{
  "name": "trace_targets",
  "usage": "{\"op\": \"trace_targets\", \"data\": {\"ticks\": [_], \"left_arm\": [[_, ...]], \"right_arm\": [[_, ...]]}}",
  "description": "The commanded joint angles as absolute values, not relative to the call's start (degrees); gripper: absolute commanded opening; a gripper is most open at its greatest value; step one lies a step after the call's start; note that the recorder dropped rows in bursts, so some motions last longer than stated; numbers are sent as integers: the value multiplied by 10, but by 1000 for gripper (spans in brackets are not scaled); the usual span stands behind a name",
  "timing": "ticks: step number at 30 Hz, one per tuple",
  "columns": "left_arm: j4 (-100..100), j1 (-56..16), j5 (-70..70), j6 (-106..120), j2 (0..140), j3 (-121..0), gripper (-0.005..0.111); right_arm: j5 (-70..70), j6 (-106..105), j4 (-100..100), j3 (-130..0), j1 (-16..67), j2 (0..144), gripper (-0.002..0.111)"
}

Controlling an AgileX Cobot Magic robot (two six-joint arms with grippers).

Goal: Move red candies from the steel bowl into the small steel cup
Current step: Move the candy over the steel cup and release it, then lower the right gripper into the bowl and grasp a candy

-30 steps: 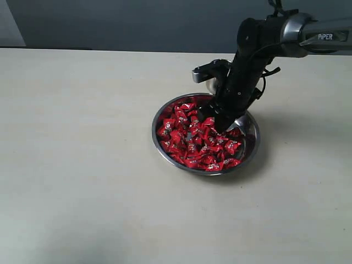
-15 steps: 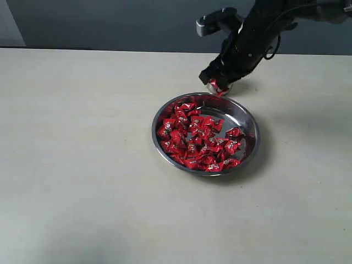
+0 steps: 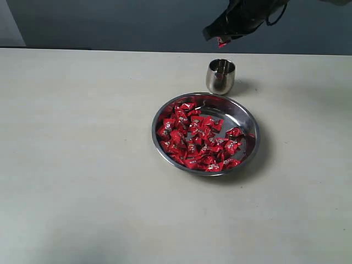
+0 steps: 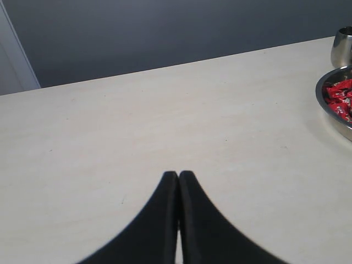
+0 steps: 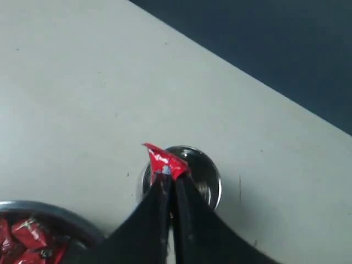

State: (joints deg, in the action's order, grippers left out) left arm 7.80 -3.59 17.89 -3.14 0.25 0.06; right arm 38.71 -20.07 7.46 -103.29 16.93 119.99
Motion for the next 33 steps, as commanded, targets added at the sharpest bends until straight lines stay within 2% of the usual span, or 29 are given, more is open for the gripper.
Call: {"op": "trace_targets", "data": {"ticks": [1,7,17,19,25,33], "left_arm": [[78,-42,177,-35,0,0,0],[78,-42,177,-35,0,0,0],[78,-42,177,-35,0,0,0],[78,-42,177,-35,0,0,0],[78,-42,177,-35,0,0,0],[78,-42,177,-35,0,0,0]], "right_arm": [[414,-195,68,-1085,160,1241,1],[431,-194,70,-1128,160,1294,1],[440,-145,17,-1130,160,1319,1],[437,-145,13,-1130,160,1319,4],[437,-145,13,-1130,160,1319,26],[449,-145,11,-1130,160,1306,27]]}}
